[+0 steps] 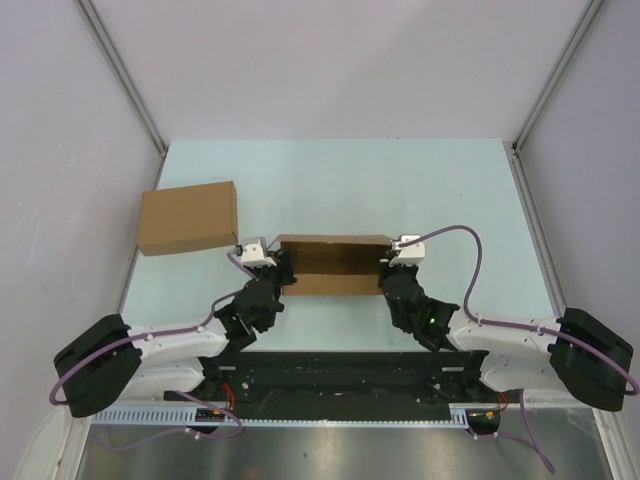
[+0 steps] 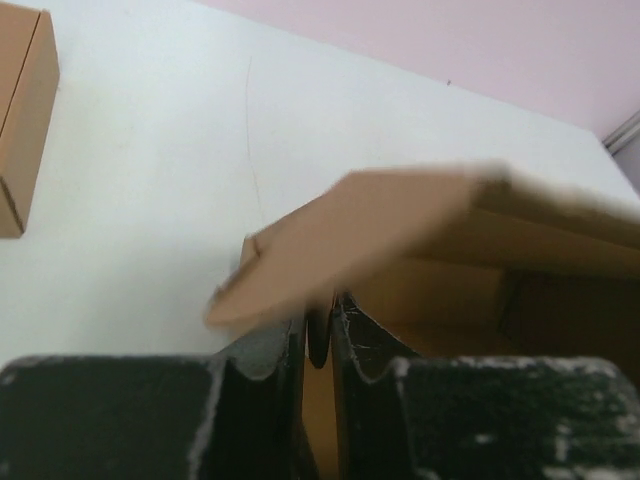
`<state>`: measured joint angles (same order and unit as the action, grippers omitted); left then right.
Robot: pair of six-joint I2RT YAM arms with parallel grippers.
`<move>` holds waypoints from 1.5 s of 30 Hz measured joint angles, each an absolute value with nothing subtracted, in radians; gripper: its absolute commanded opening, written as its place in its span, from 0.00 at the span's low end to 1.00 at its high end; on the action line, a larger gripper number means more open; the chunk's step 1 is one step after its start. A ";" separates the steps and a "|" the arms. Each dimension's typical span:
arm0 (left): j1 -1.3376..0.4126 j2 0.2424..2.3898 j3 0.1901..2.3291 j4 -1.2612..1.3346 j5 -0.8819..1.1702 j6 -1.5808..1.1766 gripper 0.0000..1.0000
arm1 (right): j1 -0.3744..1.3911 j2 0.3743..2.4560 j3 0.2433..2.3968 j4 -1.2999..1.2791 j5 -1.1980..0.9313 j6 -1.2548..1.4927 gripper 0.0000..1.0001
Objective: Fold the paper box
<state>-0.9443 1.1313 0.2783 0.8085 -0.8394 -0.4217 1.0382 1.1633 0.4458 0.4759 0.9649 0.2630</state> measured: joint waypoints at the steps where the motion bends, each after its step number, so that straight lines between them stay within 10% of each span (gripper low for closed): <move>1: -0.948 1.118 0.275 0.783 -0.840 -0.429 0.18 | 1.049 1.161 0.443 0.459 0.968 0.268 0.30; 7: -0.975 1.049 0.228 0.670 -0.840 -0.472 0.19 | 1.125 1.108 0.412 0.262 0.934 0.310 0.64; 16: -0.986 1.025 0.203 0.595 -0.859 -0.515 0.18 | 1.306 0.813 0.448 -0.033 1.044 0.332 0.83; 29: -0.997 1.034 0.186 0.542 -0.871 -0.546 0.21 | 1.614 0.648 0.537 0.170 1.299 -0.009 0.82; 45: -1.076 0.826 0.195 0.135 -0.855 -0.704 0.45 | 1.027 1.087 0.614 0.213 0.601 0.192 0.53</move>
<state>-1.0763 0.8261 0.1951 0.1352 -0.8555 -0.7044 1.0267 1.0870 0.6136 0.2134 0.6010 0.1921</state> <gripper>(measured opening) 0.438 0.606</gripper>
